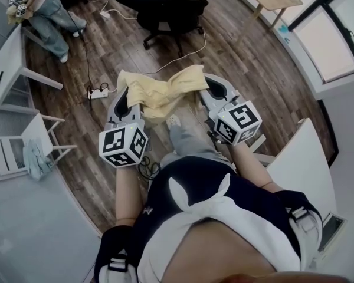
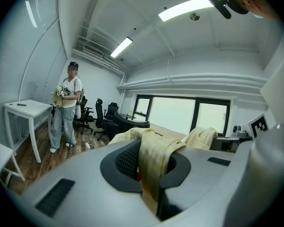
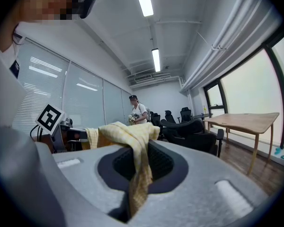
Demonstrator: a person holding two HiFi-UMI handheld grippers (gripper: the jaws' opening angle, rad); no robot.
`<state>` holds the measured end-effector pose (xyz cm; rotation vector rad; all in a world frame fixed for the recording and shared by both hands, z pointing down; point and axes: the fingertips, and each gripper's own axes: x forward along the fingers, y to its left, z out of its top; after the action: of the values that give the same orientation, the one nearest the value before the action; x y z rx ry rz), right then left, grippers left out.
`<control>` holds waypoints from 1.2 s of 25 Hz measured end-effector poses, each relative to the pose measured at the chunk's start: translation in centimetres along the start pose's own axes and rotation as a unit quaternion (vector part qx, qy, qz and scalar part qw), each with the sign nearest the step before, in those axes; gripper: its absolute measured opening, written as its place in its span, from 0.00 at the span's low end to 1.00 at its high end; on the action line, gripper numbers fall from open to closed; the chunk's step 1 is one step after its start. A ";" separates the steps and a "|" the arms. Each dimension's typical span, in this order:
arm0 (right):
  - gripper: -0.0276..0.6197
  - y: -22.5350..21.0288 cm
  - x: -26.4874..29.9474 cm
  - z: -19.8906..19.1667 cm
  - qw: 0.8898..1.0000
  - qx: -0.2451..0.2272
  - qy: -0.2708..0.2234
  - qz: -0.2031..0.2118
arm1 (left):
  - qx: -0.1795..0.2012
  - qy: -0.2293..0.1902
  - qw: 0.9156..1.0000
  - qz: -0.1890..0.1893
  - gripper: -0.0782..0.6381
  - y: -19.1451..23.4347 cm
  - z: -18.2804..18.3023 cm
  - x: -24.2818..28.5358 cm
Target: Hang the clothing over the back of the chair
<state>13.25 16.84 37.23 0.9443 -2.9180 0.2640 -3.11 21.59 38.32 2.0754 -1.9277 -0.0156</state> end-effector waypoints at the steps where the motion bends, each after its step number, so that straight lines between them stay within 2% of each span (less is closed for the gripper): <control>1: 0.08 -0.3 0.6 0.3 1.000 -0.001 -0.002 0.001 | 0.001 -0.002 1.000 -0.001 0.14 0.3 0.4 0.6; 17: 0.08 -5.2 10.1 5.7 0.999 -0.020 -0.044 0.018 | 0.017 -0.037 0.999 -0.010 0.14 4.5 6.9 9.6; 30: 0.08 -9.0 15.8 10.9 0.995 -0.028 -0.088 0.025 | 0.053 -0.074 0.996 -0.023 0.14 5.8 13.7 16.0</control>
<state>5.63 -1.37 29.60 0.9319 -3.0928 0.1044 -10.15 2.80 29.79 2.2453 -2.0074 -0.0809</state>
